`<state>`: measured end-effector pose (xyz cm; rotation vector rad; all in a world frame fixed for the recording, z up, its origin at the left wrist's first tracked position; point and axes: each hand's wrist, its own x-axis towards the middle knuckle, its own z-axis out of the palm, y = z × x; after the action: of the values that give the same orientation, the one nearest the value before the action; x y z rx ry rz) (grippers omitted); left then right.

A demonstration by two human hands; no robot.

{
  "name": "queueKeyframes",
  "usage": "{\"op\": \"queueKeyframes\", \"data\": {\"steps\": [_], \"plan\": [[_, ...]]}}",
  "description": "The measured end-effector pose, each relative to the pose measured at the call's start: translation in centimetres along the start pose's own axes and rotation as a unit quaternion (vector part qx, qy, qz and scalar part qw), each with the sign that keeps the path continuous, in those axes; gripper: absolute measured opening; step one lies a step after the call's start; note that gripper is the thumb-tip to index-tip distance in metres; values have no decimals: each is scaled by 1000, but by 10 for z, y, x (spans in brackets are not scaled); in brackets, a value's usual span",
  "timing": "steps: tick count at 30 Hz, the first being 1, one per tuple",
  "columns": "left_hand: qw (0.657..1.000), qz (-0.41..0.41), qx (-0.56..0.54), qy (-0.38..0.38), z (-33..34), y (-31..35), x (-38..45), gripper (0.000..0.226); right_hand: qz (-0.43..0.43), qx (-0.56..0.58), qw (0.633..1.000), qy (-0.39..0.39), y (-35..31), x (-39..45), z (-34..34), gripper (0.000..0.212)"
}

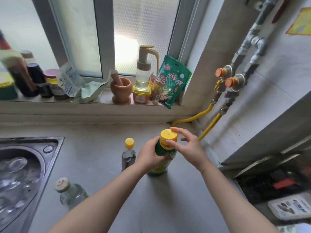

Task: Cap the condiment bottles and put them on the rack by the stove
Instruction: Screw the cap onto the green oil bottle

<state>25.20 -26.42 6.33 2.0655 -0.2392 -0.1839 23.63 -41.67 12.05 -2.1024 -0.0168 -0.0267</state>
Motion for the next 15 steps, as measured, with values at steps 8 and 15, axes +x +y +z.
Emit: {"op": "queueKeyframes", "data": {"steps": [8, 15], "plan": [[998, 16, -16, -54, -8, -3, -13, 74, -91, -176, 969, -149, -6, 3, -23, 65], [994, 13, -44, -102, -10, -7, -27, 66, -144, -371, 875, -274, -43, 5, -28, 54]]}}
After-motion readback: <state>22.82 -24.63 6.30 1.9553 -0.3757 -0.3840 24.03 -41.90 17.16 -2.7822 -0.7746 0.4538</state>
